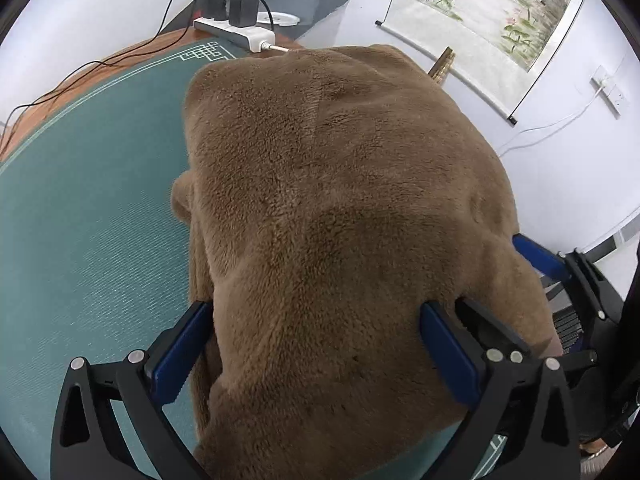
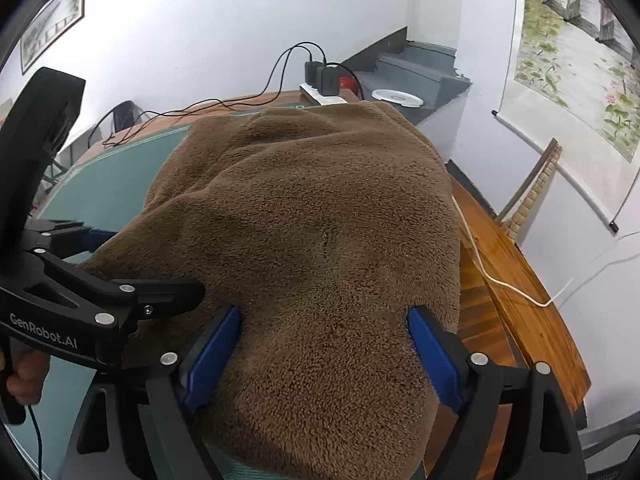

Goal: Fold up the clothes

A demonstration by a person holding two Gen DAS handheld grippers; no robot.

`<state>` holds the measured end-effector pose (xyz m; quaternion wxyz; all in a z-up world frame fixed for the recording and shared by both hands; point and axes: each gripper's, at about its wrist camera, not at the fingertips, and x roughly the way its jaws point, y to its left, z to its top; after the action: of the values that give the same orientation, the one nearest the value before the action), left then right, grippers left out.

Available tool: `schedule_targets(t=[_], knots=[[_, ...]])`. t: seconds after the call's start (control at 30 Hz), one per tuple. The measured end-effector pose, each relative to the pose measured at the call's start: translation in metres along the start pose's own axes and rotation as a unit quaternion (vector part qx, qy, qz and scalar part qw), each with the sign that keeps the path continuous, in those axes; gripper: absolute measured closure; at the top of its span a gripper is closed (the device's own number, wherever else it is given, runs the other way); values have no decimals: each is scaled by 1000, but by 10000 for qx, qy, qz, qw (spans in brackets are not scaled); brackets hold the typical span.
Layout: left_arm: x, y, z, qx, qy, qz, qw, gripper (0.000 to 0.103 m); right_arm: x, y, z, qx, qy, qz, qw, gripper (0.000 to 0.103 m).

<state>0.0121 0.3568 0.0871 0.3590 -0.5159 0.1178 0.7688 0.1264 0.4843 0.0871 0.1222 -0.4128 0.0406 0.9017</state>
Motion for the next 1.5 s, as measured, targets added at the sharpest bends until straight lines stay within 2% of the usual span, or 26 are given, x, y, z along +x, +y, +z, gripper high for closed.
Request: schedule_targets(t=[0.03,0.07,0.2,0.3,0.5,0.73,0.93,1.2,1.5], knots=[[-1,-2,0,5,38,47,10000,1,-1,0,1,46,57,-73,9999,7],[-3,-3,0,-8,73,90,9999,1,-1,-3,2,169,158,-126,9997,1],[-13,-6,-2,-177,112,143,9997,1,-6,-14,1,745,450,-58,9962,1],[-22,-11,-7,-222,69,246,9994,1,-20,-16,-4,940,499,-189,9941,1],[-54,-38,-11,154,-356,834,9958,1,-51,-10,-7,823,640,-820,9912,1],[-84,-51,0,278,-773,1159,9899,1,-102,-13,2,810,244,-1665,9824,1],[-101,-52,-12,99,-852,1164,9895,1,-114,-12,-12,950,43,-2002,9751,1],[-98,-48,-18,-55,-766,1173,9901,1,-100,-21,-21,1109,259,-1799,9771,1],[-96,-54,-19,25,-713,1207,9901,1,-96,-26,-23,1087,375,-1654,9795,1]])
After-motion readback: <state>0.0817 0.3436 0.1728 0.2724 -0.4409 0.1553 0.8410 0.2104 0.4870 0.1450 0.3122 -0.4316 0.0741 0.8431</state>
